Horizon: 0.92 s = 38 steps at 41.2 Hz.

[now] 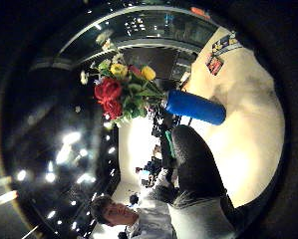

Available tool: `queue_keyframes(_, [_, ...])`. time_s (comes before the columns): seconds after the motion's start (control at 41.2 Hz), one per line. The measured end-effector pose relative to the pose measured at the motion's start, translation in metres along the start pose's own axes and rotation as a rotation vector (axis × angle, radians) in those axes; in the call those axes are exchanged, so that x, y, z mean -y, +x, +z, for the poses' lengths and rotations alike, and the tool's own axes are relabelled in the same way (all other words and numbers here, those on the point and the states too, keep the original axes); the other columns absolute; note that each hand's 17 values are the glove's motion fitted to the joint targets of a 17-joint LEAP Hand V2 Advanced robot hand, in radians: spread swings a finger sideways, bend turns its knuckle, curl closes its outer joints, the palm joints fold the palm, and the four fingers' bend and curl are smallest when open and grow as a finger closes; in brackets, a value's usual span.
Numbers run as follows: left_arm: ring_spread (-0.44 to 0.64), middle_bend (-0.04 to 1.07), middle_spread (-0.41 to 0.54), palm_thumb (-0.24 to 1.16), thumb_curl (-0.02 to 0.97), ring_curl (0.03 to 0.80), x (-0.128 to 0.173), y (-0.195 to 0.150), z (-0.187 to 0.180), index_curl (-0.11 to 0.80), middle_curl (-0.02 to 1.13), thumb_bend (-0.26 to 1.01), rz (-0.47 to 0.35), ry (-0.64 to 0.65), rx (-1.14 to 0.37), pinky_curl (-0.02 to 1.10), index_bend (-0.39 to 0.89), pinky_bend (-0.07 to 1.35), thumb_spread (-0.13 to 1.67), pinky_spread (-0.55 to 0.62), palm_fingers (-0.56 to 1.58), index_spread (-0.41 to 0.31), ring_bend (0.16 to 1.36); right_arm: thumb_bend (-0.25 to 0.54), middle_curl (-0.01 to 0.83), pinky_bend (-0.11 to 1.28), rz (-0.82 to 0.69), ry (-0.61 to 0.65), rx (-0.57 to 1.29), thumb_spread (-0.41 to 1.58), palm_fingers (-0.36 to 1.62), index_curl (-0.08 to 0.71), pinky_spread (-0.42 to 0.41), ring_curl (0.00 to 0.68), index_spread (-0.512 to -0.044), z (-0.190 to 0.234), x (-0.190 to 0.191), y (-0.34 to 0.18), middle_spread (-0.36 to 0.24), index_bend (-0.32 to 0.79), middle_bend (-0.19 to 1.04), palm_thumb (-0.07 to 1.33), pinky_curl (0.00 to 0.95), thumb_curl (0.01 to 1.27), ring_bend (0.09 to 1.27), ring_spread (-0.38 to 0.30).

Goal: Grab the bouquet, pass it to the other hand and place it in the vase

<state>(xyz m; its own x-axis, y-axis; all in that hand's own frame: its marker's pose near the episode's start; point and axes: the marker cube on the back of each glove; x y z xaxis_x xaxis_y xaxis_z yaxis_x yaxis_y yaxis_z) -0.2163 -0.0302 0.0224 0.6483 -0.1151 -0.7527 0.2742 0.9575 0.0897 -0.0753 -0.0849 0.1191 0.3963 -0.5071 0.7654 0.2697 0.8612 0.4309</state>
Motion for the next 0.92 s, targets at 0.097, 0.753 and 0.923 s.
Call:
queue_keyframes(0.097, [0.39,0.16,0.361,0.49,0.544,0.299,-0.012,0.008,0.003,0.292,0.3,-0.03,0.079,-0.05,-0.076,0.33,0.01,0.37,0.82,0.4,-0.26,0.085,0.48,-0.015,0.381,0.55,0.056,0.004,-0.041,1.12,0.39,0.169,0.25,0.338,-0.304,-0.001,-0.003,0.007,-0.013,0.1,0.2,0.54,0.358,0.37,0.51,0.007])
queue_keyframes(0.753, [0.54,0.2,0.442,0.48,0.404,0.27,-0.011,0.019,0.017,0.146,0.29,-0.03,0.109,0.167,-0.003,0.3,0.09,0.3,0.89,0.5,-0.12,0.116,0.48,-0.019,0.383,0.52,0.115,-0.074,-0.097,1.12,0.38,0.179,0.253,0.325,-0.295,-0.009,-0.04,0.018,-0.001,0.11,0.21,0.62,0.351,0.39,0.5,0.027])
queue_keyframes(0.923, [0.53,0.2,0.429,0.49,0.388,0.27,-0.01,0.019,0.02,0.145,0.3,-0.03,0.13,0.172,-0.024,0.3,0.1,0.29,0.89,0.49,-0.08,0.119,0.49,-0.02,0.383,0.52,0.249,-0.068,-0.186,1.12,0.38,0.183,0.254,0.322,-0.294,-0.005,-0.045,0.025,-0.001,0.11,0.21,0.62,0.35,0.4,0.49,0.028])
